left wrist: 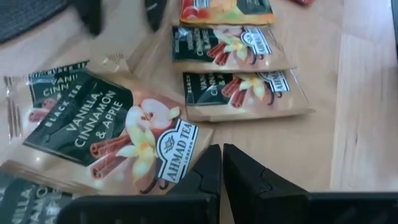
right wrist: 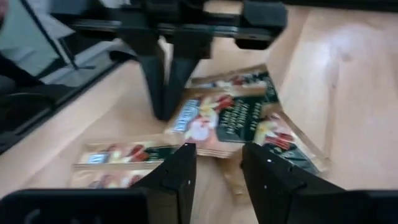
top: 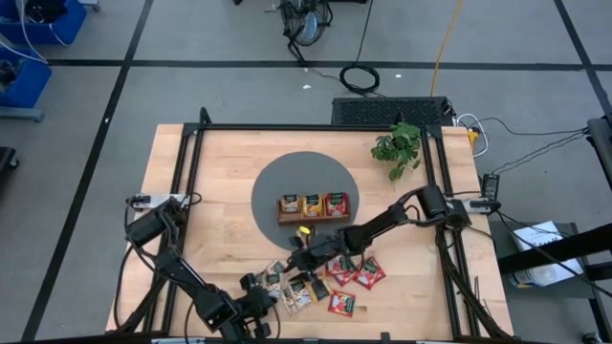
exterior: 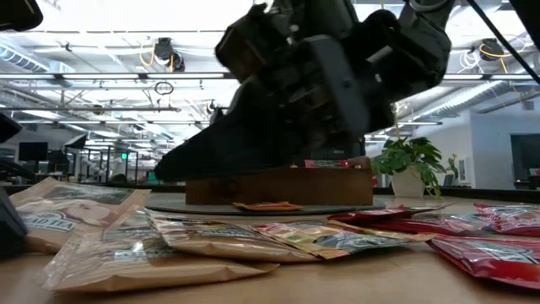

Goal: Pick & Place Tea
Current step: Put the cinnamon tea sachet into the left compartment of the wooden organizer

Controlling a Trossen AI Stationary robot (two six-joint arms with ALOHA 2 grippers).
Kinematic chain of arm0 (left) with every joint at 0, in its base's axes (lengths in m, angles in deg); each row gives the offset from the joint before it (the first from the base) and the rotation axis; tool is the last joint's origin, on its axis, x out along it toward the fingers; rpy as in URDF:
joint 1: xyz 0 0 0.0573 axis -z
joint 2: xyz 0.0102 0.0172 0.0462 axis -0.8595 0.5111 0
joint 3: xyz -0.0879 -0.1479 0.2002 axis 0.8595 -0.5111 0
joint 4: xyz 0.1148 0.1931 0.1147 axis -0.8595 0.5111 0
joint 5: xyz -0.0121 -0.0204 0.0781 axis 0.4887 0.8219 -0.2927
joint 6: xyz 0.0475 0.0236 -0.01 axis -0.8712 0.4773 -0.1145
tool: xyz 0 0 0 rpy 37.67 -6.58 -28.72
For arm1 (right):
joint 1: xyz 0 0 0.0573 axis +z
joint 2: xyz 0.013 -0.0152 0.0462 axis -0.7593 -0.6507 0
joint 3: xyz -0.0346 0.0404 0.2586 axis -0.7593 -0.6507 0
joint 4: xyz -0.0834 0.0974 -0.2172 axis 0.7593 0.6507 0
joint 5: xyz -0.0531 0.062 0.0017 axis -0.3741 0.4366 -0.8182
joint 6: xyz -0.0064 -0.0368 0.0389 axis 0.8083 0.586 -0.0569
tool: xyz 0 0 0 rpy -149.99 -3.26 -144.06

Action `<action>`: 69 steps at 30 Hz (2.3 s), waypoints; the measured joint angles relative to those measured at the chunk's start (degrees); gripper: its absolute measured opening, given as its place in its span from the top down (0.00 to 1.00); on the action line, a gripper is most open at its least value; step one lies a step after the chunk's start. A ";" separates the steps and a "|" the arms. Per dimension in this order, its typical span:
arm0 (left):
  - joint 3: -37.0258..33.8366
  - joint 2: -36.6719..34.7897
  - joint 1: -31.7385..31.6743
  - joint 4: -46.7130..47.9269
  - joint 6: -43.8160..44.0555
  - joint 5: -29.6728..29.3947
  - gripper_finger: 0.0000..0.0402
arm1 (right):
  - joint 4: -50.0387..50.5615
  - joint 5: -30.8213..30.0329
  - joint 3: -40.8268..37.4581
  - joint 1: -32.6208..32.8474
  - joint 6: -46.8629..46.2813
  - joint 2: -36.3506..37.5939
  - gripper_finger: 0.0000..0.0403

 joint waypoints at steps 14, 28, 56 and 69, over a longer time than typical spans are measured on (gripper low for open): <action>0.12 3.19 0.36 -1.65 0.82 -3.11 0.94 | 5.16 0.86 1.17 -2.81 -6.46 -0.06 0.69; 0.04 3.35 0.41 -1.61 0.90 -4.91 0.94 | 4.77 5.02 1.17 -2.46 -6.60 -0.06 0.69; -0.01 3.46 -2.16 -1.63 -3.14 -6.70 0.94 | 5.36 2.90 1.14 -3.62 -8.84 -0.70 0.69; -0.07 3.46 -4.93 -3.10 -8.61 -6.79 0.94 | 4.79 5.29 1.13 -3.64 -8.80 -0.67 0.69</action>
